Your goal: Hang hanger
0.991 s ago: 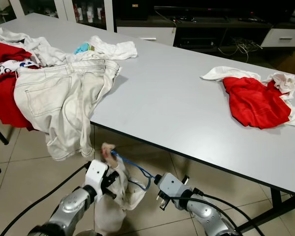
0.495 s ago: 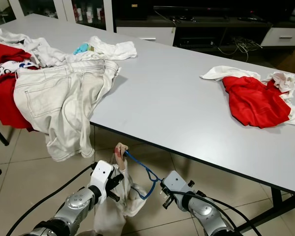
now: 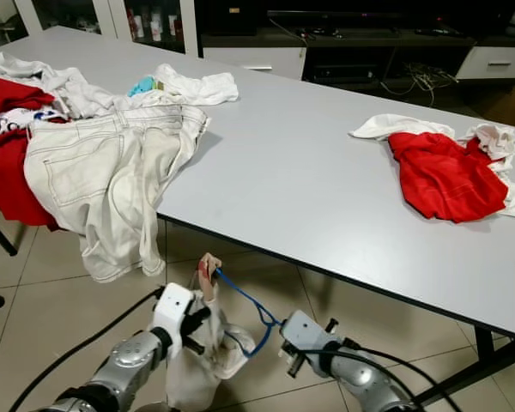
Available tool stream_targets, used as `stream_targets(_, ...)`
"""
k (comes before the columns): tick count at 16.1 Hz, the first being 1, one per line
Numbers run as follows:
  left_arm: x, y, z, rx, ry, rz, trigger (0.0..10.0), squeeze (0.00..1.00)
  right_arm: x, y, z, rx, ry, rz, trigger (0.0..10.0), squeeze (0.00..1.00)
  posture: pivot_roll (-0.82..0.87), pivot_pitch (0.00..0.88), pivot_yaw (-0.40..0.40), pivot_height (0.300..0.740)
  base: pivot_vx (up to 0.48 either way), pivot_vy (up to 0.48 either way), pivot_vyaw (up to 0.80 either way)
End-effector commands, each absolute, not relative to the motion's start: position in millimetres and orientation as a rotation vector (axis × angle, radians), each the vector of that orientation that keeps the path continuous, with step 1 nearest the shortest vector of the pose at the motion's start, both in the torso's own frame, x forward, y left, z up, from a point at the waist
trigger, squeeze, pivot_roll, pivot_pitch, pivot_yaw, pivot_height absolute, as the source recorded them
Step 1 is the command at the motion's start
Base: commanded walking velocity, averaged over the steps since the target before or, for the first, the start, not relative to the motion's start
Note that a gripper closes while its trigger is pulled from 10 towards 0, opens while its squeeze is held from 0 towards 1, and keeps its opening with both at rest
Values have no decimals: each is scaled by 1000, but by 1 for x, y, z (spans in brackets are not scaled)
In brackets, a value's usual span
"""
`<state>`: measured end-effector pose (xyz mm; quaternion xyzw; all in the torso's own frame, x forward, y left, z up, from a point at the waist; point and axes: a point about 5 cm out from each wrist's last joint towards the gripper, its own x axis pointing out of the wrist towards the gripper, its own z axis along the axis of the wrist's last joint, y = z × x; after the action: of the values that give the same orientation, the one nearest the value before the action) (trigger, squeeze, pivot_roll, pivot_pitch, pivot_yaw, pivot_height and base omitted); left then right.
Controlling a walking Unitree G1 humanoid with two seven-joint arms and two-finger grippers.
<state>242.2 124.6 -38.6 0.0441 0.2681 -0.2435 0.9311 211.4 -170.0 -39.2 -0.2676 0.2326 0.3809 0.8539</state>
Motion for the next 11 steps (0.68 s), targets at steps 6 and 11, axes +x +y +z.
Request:
stream_targets(6, 255, 167, -30, 119, 531, -295, 10000, 0, 205, -208, -42, -867, 542, 792, 10000, 0, -54, 0, -19, 740, 0, 0, 0)
stream_targets(11, 256, 157, -28, 236, 491, -391, 10000, 0, 214, -197, -36, -1034, 450, 914, 10000, 0, -50, 0, -14, 740, 0, 0, 0)
